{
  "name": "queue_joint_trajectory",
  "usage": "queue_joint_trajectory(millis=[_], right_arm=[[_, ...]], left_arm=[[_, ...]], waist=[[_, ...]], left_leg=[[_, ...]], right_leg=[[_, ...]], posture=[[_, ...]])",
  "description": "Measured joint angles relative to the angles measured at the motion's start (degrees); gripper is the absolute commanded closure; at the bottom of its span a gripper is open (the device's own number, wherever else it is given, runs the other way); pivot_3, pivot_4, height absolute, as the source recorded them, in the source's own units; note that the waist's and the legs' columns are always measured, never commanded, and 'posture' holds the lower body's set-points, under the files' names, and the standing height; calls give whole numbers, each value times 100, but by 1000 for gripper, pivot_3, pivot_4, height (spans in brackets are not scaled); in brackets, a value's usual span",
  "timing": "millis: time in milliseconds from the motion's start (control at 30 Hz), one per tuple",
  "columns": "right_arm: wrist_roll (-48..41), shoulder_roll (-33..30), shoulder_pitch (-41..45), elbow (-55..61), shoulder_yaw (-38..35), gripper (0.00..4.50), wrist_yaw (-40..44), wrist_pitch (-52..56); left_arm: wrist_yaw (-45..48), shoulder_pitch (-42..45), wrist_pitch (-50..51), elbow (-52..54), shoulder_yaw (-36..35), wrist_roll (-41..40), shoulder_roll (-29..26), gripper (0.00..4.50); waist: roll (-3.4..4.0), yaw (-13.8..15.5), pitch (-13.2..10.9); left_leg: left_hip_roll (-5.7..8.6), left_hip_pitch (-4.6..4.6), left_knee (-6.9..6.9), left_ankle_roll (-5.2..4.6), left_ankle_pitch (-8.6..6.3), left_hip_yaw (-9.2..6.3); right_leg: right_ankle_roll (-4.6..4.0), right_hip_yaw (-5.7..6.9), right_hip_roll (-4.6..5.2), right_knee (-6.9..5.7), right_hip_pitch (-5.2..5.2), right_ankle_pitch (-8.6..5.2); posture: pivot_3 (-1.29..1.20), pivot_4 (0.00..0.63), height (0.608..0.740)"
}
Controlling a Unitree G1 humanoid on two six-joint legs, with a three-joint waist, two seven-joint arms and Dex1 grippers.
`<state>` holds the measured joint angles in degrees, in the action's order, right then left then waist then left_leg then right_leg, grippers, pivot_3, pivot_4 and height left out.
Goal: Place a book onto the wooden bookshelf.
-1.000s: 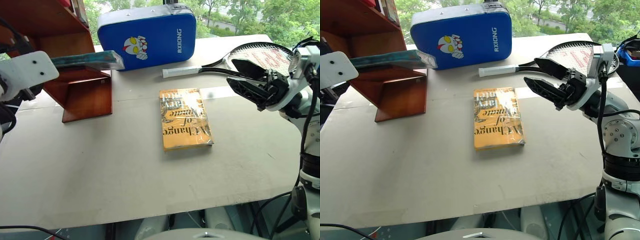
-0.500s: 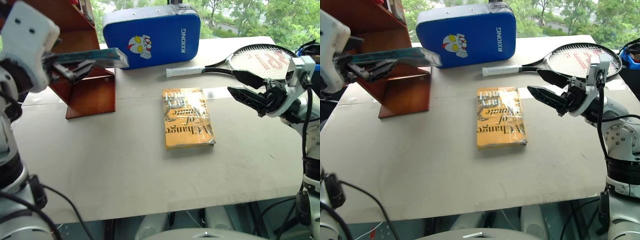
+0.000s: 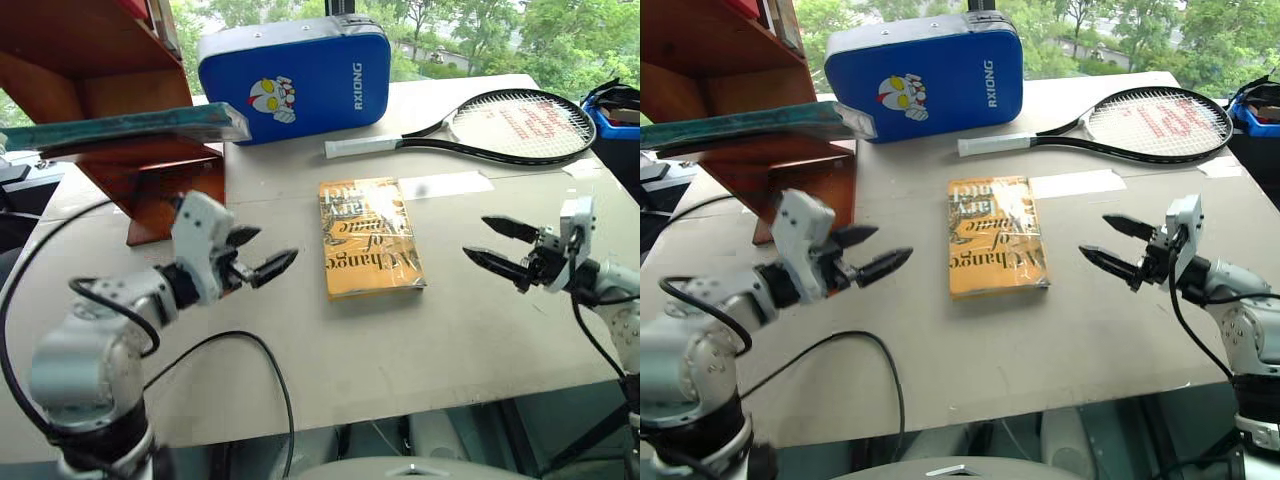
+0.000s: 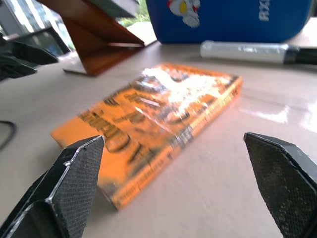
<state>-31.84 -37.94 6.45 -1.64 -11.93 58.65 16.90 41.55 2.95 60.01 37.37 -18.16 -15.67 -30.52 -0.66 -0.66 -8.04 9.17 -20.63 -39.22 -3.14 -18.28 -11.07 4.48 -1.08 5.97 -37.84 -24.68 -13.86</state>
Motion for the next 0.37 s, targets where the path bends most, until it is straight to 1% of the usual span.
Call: queue_joint_trajectory(millis=[33,133,167,233,367], right_arm=[[117,10,-88,-136,10,0,37,-193],[286,33,-332,-502,-40,0,149,-731],[296,38,-355,-546,-46,0,163,-782],[347,44,-479,-653,-79,0,254,-1044],[383,42,-655,-819,-132,0,376,-1225]], left_arm=[[-93,-171,-395,-61,76,103,56,73],[-380,-805,-1876,-318,277,325,526,73],[-420,-881,-2039,-376,308,333,611,73],[-523,-1249,-2886,-686,394,378,865,73],[-511,-1597,-3503,-972,511,387,887,73]], waist=[[1,28,1],[12,153,8],[13,169,7],[15,189,8],[15,196,8]], left_leg=[[-1,2,0,0,0,0],[-4,24,-1,0,0,3],[-4,33,1,0,0,1],[-8,52,11,1,-1,-1],[-10,59,18,0,-1,0]], right_leg=[[-1,-2,0,1,1,6],[1,-11,-2,7,27,13],[1,-15,-3,9,37,13],[1,-16,-5,16,57,12],[1,-19,-6,20,62,12]], posture=[[0,150,740],[0,150,740],[0,150,740],[0,150,740],[0,150,740]])
